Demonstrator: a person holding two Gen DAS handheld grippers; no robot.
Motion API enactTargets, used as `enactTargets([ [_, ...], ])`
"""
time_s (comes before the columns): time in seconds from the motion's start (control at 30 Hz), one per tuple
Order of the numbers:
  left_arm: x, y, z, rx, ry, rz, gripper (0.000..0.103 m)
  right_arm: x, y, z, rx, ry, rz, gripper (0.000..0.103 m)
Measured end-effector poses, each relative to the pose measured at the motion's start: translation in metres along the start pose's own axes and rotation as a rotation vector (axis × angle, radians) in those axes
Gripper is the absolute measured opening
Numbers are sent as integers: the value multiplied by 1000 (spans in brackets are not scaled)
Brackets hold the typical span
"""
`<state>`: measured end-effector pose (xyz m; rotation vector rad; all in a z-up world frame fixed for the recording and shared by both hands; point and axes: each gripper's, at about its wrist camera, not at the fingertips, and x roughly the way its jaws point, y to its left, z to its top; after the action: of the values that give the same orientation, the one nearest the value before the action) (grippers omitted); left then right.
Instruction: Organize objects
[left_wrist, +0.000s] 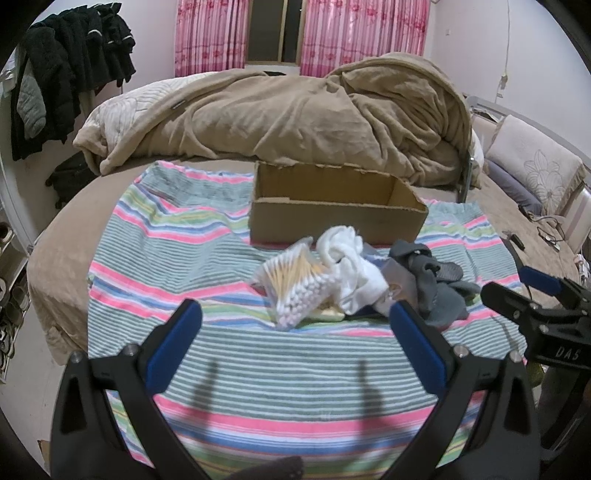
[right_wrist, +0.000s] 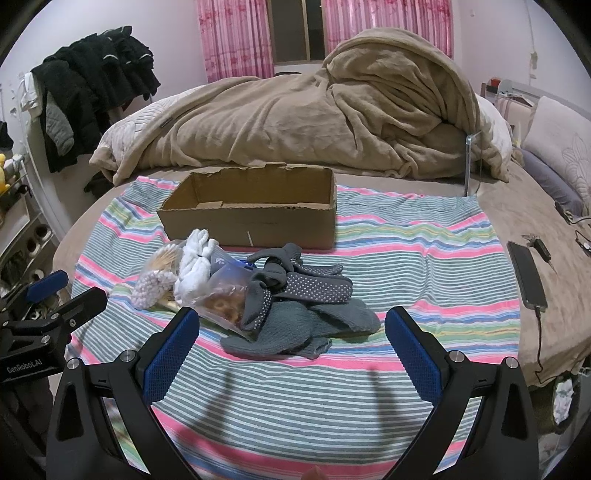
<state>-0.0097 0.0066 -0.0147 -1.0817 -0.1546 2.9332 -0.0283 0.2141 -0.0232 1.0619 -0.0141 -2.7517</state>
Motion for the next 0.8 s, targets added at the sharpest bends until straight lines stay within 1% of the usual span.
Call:
enactTargets([
  [0.8,0,-2,1,1,3,-11,102,0,0,1,0,2,1,102],
])
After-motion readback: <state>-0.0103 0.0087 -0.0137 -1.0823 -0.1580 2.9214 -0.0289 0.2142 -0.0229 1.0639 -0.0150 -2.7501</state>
